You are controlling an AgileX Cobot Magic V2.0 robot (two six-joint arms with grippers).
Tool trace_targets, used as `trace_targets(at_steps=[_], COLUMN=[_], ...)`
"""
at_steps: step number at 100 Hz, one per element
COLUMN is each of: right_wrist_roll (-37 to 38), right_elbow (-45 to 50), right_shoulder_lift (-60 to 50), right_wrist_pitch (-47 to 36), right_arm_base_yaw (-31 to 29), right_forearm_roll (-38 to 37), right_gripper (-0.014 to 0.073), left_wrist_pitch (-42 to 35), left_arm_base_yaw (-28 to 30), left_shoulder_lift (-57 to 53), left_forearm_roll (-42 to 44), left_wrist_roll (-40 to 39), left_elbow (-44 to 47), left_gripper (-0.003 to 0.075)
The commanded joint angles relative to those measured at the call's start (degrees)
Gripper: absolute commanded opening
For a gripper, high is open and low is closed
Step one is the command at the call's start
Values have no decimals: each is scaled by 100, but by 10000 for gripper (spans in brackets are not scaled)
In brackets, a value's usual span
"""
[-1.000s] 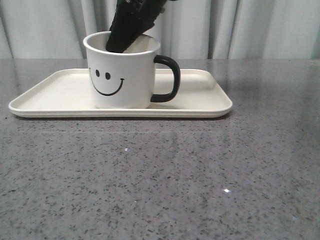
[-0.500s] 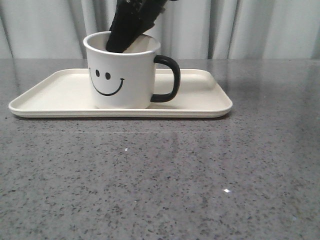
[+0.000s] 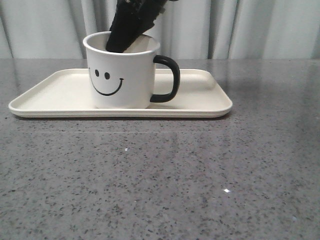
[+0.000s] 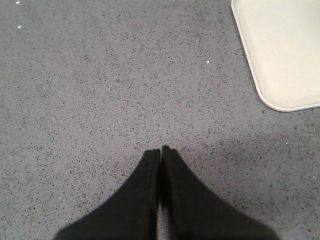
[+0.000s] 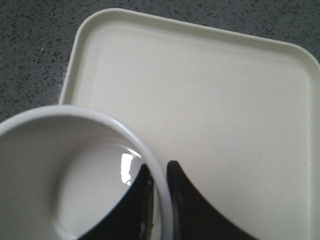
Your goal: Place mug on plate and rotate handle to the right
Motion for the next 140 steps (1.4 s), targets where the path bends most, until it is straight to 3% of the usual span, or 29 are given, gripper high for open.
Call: trace_targets(at_steps=[1, 46, 78, 140], right_wrist_roll=[42, 55, 97, 169], right_elbow=[-145, -153, -193, -775], right_shoulder_lift=[-292, -304, -378, -428], right_wrist_pitch=[565, 565, 565, 565], right_arm_base_yaw=[-2, 10, 21, 304], right_forearm_roll=[247, 261, 261, 294], right_gripper=[81, 92, 186, 186], left_wrist_pitch=[-297, -297, -297, -297], left_arm_base_yaw=[-27, -27, -27, -27], left_shoulder_lift=[-15, -15, -15, -15], left_forearm_roll=[125, 125, 125, 29], left_wrist_roll=[-42, -42, -42, -42], left_elbow=[-130, -130, -130, -130], left_gripper=[-20, -20, -20, -20])
